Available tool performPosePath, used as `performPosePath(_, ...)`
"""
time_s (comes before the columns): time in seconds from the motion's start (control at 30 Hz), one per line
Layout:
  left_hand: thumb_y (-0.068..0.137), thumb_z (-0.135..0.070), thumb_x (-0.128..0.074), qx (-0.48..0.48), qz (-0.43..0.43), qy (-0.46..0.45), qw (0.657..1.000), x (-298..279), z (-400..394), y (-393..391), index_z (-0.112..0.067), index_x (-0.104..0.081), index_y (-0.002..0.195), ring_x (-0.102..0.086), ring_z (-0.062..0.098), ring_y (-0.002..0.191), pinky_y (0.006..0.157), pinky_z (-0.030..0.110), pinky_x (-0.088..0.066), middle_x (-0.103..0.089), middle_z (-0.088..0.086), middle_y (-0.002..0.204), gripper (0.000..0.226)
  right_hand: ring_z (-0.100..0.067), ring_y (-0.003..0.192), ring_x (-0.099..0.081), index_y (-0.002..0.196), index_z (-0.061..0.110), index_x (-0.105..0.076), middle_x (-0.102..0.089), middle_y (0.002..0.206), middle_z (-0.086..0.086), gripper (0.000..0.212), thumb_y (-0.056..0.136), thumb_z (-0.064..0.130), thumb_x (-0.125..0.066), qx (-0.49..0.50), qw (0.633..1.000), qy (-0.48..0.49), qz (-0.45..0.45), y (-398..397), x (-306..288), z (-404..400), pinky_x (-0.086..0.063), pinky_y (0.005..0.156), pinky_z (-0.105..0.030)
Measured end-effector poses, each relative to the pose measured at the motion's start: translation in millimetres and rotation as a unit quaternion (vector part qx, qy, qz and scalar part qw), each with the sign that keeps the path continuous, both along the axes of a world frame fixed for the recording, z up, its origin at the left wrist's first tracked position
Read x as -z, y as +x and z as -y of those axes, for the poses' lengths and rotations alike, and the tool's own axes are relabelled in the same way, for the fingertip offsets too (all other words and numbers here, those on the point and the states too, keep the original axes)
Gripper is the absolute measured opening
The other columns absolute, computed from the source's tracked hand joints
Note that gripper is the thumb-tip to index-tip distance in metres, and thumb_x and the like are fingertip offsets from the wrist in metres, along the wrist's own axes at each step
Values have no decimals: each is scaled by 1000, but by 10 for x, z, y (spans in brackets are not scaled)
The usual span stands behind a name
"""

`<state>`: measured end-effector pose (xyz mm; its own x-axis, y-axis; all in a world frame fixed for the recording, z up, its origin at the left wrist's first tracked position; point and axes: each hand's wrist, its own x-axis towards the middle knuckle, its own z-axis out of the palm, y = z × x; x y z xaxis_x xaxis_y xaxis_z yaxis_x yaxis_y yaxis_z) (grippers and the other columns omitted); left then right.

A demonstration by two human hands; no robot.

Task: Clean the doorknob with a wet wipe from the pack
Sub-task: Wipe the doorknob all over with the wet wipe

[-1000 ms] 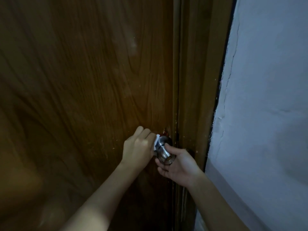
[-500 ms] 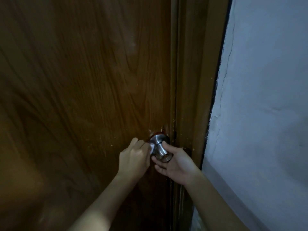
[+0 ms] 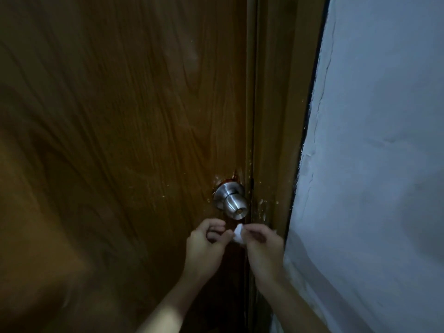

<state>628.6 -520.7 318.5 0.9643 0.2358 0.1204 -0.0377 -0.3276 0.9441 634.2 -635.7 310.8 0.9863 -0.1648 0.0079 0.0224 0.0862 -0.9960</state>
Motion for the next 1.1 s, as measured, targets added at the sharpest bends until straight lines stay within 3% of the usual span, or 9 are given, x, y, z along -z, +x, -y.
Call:
performPosePath(0.07,75,-18,-70,-2,16,5,1000,-60,-28,62,-26,-55,105,-62,9,89,77,28,-53,-59,-10,101,34,-3,74,-61,84,22,-65,-66,82,4,10,85,13,-61,113,980,-73,149,-14,-118,30,-47,59,-11)
performPosePath(0.17,71,-24,-75,16,29,40,999,-145,-18,138,-27,-51,117,-56,5,97,83,30,-51,-54,-17,108,52,-4,87,-59,98,8,-67,-64,97,-1,22,86,20,-54,141,911,-184,342,132,-262,31,-47,73,-6)
performPosePath(0.37,76,-12,-68,27,103,94,990,-170,15,230,-26,-57,108,-59,2,92,72,12,-49,-62,-6,108,37,-10,112,-44,99,9,-69,-69,111,-8,28,85,21,-47,-28,802,-433,410,465,-192,3,-44,94,-26)
performPosePath(0.5,75,-18,-70,4,88,113,990,-180,-13,242,-27,-58,110,-55,3,92,72,15,-46,-61,-11,106,37,-13,93,-63,97,6,-66,-72,97,-10,17,87,12,-54,41,851,-377,365,433,-218,-34,-42,78,-2)
performPosePath(0.6,71,-24,-75,3,82,127,988,-195,-42,252,-27,-58,112,-53,2,93,74,17,-45,-59,-14,105,44,-19,82,-65,100,0,-63,-70,93,-14,18,91,9,-50,80,893,-339,285,464,-282,0,-40,67,-7)
performPosePath(0.73,72,-22,-74,0,86,132,987,-203,-28,263,-25,-57,113,-52,0,92,73,14,-43,-59,-12,105,44,-22,98,-65,104,-2,-59,-69,103,-19,28,89,14,-42,59,827,-384,406,397,-206,6,-50,89,-23)
performPosePath(0.83,75,-17,-71,3,105,146,984,-189,-1,270,-25,-58,110,-54,0,89,70,13,-43,-62,-8,105,39,-20,118,-54,114,3,-54,-64,118,-16,31,89,18,-43,-27,770,-467,433,444,-57,3,-41,103,-35)
performPosePath(1.0,70,-22,-76,-25,99,164,981,-204,6,279,-24,-59,109,-52,1,90,72,13,-43,-59,-12,103,43,-23,86,-70,110,2,-54,-70,98,-20,49,97,36,-22,76,856,-360,364,364,-103,-71,-58,69,-25)
performPosePath(1.1,69,-21,-76,-11,97,166,981,-221,-24,275,-23,-60,110,-52,-1,90,74,12,-43,-60,-10,104,45,-10,67,-67,104,1,-59,-71,83,-14,38,95,30,-35,125,887,-314,314,308,-86,-137,-47,54,-3)
